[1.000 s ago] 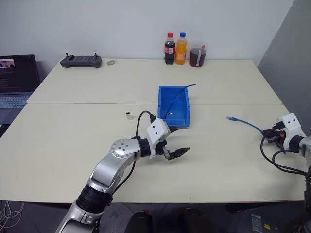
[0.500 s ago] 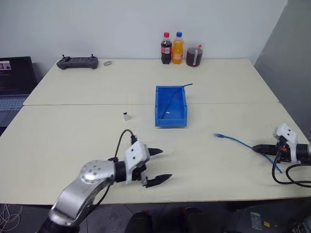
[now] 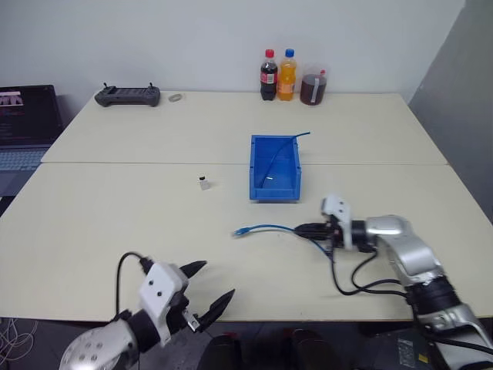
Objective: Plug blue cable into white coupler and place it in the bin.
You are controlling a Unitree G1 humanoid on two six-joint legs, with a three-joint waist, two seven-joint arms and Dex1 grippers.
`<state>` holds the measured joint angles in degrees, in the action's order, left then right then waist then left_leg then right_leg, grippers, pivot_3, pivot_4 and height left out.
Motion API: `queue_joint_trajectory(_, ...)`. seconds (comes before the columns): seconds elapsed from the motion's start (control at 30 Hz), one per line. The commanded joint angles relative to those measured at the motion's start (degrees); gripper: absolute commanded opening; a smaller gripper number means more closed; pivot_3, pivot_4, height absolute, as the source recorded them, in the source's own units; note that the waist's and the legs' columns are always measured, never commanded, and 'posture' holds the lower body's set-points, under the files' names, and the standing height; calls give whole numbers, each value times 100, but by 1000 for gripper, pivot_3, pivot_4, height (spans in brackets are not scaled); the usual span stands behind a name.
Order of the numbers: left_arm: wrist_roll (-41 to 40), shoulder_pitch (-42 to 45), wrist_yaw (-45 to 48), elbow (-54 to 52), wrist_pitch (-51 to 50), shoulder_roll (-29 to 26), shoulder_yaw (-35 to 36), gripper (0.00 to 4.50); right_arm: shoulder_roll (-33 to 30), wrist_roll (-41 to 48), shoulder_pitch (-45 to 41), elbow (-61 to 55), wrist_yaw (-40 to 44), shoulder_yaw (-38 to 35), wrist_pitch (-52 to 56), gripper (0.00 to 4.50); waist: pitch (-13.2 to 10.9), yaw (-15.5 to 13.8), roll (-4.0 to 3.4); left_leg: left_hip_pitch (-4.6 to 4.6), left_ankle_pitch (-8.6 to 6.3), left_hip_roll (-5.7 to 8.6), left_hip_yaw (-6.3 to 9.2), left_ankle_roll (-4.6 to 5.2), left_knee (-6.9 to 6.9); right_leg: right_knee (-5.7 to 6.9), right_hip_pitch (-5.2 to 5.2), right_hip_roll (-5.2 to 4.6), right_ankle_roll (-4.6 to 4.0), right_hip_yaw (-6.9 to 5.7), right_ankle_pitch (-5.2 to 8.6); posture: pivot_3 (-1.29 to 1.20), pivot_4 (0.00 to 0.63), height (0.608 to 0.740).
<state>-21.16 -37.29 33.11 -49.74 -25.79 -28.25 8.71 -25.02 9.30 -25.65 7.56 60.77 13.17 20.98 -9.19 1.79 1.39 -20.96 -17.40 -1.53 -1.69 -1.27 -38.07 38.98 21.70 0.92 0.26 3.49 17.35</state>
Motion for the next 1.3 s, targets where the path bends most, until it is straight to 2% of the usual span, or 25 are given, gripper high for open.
queue_joint_trajectory(0.03,410,-402,-347,-214,435,261,-264,4500,313,-328,-276,535,-417,197,-284,38,-1,-12,-1,-1,0,2,0,0,0,0,0,0,-1,0,0,0,150,740)
queue_joint_trajectory(0.1,530,-501,-484,-177,563,398,-354,4500,409,-355,-357,732,-372,274,-401,38,-1,9,0,2,0,2,-4,1,-1,0,0,0,-2,2,1,0,150,740)
queue_joint_trajectory(0.23,508,-430,-683,-129,576,599,-372,4500,359,-386,-346,867,-208,345,-493,779,0,18,3,8,0,-2,-9,1,0,2,0,2,-15,1,8,0,150,740)
queue_joint_trajectory(0.43,396,-221,-818,-106,400,698,-378,4500,211,-206,-180,675,-84,191,-377,2226,3,17,6,9,0,-2,-9,1,0,4,-1,4,-15,0,9,0,150,740)
queue_joint_trajectory(0.6,74,696,-345,712,294,24,571,4500,-460,724,269,-848,426,-356,407,3500,-3,-68,-1,0,0,3,12,1,-1,3,0,3,-16,-15,9,0,150,740)
queue_joint_trajectory(0.73,45,1853,341,1784,505,-603,517,4500,-853,1773,833,-2447,258,-841,1679,4492,-4,-11,-4,-4,0,-1,18,1,3,7,2,4,-18,-26,11,0,150,740)
queue_joint_trajectory(0.83,10,2732,887,2489,475,-870,107,4500,-971,2334,1191,-3259,22,-1068,2311,4492,-2,4,2,-7,0,-1,23,0,6,6,1,3,-18,-32,10,0,150,740)
queue_joint_trajectory(0.9,-37,3401,1568,3164,426,-1054,-322,4500,-824,2415,1213,-3394,-363,-1175,2457,4492,-3,7,4,-11,0,-2,27,-1,5,5,2,2,-18,-37,10,0,150,740)
queue_joint_trajectory(1.07,316,4380,2280,4504,897,-1240,-800,4500,-749,2464,1261,-3498,-877,-1293,2526,4492,-5,25,5,-13,1,-1,18,-1,5,3,8,1,-17,-34,10,0,150,740)
queue_joint_trajectory(1.17,331,4709,2508,4846,1013,-1314,-831,4500,-793,2470,1359,-3591,-1061,-1377,2481,4492,-4,2,5,-54,2,-1,36,-3,1,8,44,1,-17,-53,10,0,150,740)
queue_joint_trajectory(1.23,304,4740,2582,4841,1027,-1335,-820,4500,-821,2431,1380,-3596,-1119,-1367,2417,4492,-4,2,5,-97,2,-3,62,-4,-13,9,69,1,-21,-78,7,0,150,740)
queue_joint_trajectory(1.3,267,4690,2647,4729,1010,-1352,-824,4500,-834,2363,1391,-3538,-1161,-1340,2314,4492,-4,2,5,-101,2,-1,68,-4,-11,4,67,-4,-21,-84,8,0,150,740)
